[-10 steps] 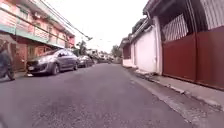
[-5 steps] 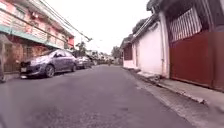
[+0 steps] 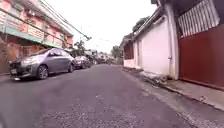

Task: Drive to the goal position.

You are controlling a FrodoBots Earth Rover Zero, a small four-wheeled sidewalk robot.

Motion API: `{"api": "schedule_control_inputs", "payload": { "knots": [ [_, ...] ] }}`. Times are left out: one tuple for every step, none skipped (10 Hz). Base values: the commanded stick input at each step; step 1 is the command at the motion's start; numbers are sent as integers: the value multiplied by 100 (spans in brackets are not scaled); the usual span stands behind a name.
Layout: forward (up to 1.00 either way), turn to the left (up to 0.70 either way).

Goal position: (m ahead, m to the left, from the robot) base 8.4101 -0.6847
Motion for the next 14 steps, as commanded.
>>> {"api": "schedule_control_inputs", "payload": {
  "knots": [
    [100, 0],
    [100, 0],
    [100, 0],
    [100, 0],
    [100, 0],
    [100, 0],
    [100, 0],
    [100, 0],
    [100, 2],
    [100, 14],
    [100, 28],
    [100, 33],
    [100, 0],
    [100, 0]
  ]
}}
